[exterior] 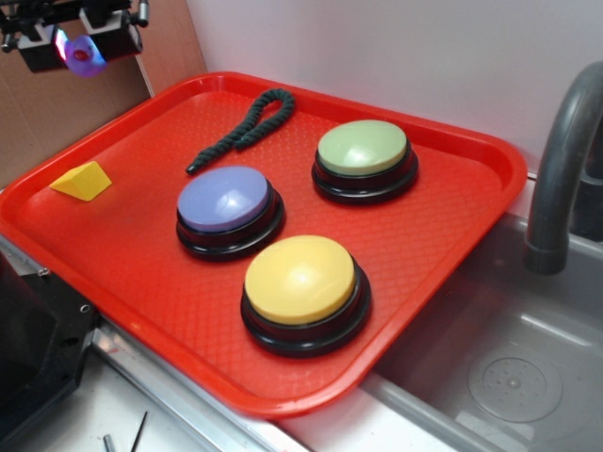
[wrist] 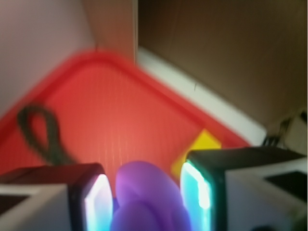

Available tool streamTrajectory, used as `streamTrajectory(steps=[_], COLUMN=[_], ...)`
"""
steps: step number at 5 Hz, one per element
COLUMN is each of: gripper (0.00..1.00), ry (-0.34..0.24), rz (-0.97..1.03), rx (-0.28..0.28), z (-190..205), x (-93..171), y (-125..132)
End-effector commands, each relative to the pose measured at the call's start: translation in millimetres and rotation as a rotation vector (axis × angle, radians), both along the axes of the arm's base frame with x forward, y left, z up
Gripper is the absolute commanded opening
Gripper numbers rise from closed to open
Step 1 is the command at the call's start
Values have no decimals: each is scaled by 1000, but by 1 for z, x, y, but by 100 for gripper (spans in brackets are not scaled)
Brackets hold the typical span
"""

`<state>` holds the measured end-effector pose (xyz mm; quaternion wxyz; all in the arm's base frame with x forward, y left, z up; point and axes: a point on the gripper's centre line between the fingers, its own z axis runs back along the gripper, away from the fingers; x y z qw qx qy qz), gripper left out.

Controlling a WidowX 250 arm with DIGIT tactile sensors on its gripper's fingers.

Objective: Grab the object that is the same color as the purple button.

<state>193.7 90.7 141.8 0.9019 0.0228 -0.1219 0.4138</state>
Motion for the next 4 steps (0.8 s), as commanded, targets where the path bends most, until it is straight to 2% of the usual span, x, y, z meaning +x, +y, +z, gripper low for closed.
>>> streamTrajectory(steps=[1, 2, 4], gripper=[0, 0, 0], ry=[62, 106, 125], rz=[-191, -286, -312], rx=[-125, -90, -60], z=[27, 30, 27], x=[-26, -22, -24], y=[1, -15, -24])
